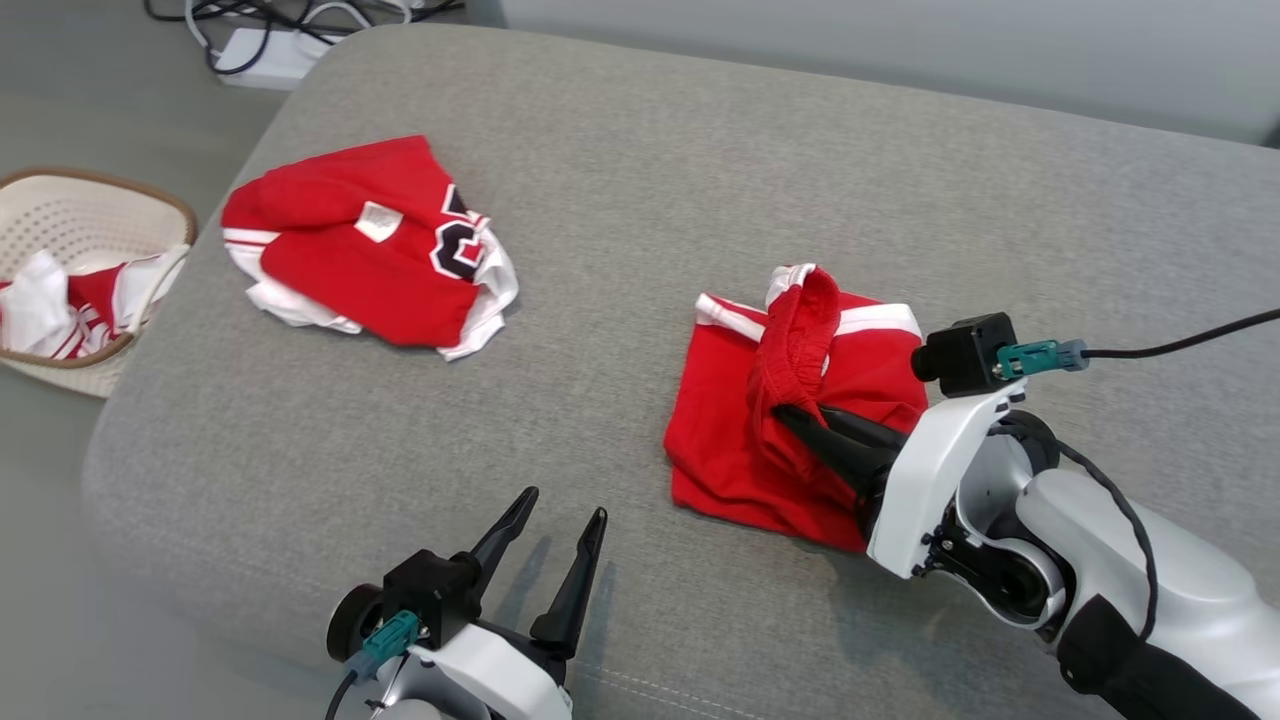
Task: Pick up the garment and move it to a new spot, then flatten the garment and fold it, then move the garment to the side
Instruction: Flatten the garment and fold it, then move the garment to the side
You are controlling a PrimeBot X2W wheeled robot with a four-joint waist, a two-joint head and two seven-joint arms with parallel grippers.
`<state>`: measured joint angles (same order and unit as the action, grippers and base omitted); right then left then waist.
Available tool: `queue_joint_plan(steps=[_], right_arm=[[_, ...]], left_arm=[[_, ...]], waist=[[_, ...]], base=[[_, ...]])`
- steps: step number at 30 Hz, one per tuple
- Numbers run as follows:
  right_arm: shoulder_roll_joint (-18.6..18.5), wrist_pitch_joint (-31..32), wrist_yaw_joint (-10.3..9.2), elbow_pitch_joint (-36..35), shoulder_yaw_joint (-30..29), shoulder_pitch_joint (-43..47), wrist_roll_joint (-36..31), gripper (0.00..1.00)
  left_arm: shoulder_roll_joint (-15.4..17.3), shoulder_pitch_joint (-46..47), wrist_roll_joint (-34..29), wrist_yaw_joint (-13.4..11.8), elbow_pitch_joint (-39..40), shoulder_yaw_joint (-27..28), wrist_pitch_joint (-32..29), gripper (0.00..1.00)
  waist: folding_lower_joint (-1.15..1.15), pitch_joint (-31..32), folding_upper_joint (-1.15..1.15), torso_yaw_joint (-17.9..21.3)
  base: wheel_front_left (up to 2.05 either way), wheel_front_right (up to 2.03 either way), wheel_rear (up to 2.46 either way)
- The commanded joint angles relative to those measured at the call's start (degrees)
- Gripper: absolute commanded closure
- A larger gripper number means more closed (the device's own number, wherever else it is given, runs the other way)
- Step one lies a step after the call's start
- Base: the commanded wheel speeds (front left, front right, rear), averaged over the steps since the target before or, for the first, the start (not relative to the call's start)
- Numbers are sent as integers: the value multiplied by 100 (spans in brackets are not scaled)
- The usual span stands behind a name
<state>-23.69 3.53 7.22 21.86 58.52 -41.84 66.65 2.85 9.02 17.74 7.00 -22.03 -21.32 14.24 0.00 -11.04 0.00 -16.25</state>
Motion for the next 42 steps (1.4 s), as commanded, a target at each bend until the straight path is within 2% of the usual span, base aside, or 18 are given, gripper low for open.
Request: queue_joint_plan(steps=[1,2,3,10,18,23,27,32,42], right_arm=[[78,32,26,54,55,-82,0,100],[110,23,26,153,62,-110,6,65],[139,-5,26,247,80,-151,-29,0],[258,-353,26,255,8,-303,64,0],[-260,-872,26,-8,-401,-325,110,0],[-534,-1137,26,94,-672,-6,200,0],[-609,-1297,26,209,-785,378,319,0],[-537,-1403,26,343,-833,765,467,0],[-10,-1340,26,611,-769,844,838,0]], left_arm=[[27,233,46,30,129,144,75,0],[24,239,54,31,131,137,75,0],[21,241,57,33,132,134,75,0],[11,225,53,36,148,215,75,0],[6,305,-74,39,281,382,75,0],[5,319,-229,40,438,488,75,0],[5,269,-326,40,504,527,75,0],[4,253,-388,42,526,499,75,0],[3,285,-396,45,516,436,75,0]], waist=[[0,-63,0,-206],[0,-75,0,-245],[0,-82,0,-269],[0,-96,0,-172],[0,-36,0,358],[0,38,0,633],[0,98,0,745],[0,93,0,703],[0,-83,0,260]], base=[[0,0,0],[0,0,0],[0,0,0],[0,0,0],[0,0,0],[0,0,0],[0,0,0],[0,0,0],[0,0,0]])
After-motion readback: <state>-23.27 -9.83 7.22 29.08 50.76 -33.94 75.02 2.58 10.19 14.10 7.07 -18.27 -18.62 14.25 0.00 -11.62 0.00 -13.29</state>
